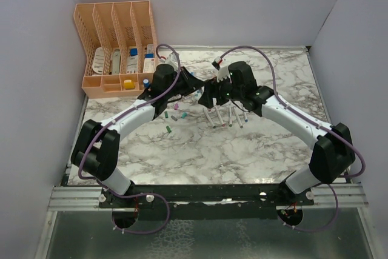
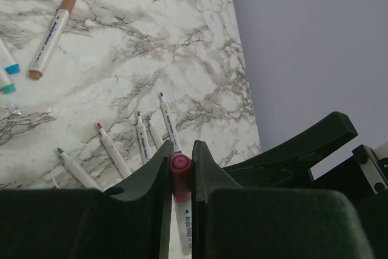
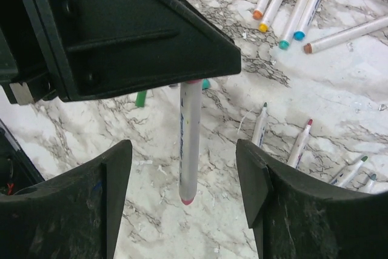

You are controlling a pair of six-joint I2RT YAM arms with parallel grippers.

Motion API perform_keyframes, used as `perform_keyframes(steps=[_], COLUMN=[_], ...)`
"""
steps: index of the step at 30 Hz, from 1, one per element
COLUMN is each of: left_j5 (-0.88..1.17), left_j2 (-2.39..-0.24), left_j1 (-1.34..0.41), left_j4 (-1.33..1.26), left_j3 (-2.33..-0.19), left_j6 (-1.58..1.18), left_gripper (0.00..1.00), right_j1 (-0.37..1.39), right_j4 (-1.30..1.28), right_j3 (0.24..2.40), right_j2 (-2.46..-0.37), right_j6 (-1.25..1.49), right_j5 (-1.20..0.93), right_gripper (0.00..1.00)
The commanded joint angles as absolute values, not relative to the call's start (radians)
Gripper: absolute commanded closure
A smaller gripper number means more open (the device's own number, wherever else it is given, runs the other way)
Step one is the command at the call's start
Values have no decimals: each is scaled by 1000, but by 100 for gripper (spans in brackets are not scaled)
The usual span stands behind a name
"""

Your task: Open the pen caps

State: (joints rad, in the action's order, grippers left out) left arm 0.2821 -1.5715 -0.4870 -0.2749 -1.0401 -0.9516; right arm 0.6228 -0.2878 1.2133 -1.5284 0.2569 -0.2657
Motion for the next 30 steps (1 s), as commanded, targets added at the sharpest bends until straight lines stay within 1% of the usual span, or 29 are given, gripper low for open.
perform_keyframes(steps=[1,5,8,10,12,14,15,16,22,26,30], left_j5=[301,298,289,285,283,280,278,275,200,146,94], left_j2=[-1562,-1556,-1548,-1543,-1539,-1539,-1539,-1539,-1539,-1565,-1614], left_j1=[-505,-522,-528,-530,-531,-530,-529,-529,-518,-467,-412], left_j4=[-279,-276,-273,-272,-268,-263,-260,-258,-226,-203,-186], left_j3=[-1059,-1063,-1060,-1058,-1061,-1063,-1064,-1066,-1092,-1152,-1235], left_j6=[-931,-927,-925,-924,-921,-918,-917,-917,-905,-906,-902], left_gripper=[100,100,100,100,100,100,100,100,100,100,100], right_j1=[632,632,631,632,632,631,631,632,631,632,632], right_j4=[-277,-269,-265,-264,-263,-265,-266,-269,-278,-279,-270], right_j3=[1265,1279,1289,1296,1297,1299,1299,1298,1246,1160,1028], right_j2=[-1553,-1574,-1588,-1597,-1601,-1604,-1604,-1603,-1574,-1520,-1427], right_j6=[251,252,251,251,252,253,253,253,253,266,299], right_j5=[-284,-290,-288,-287,-286,-285,-285,-284,-289,-313,-344], right_gripper=[32,38,49,59,73,91,97,99,99,99,99])
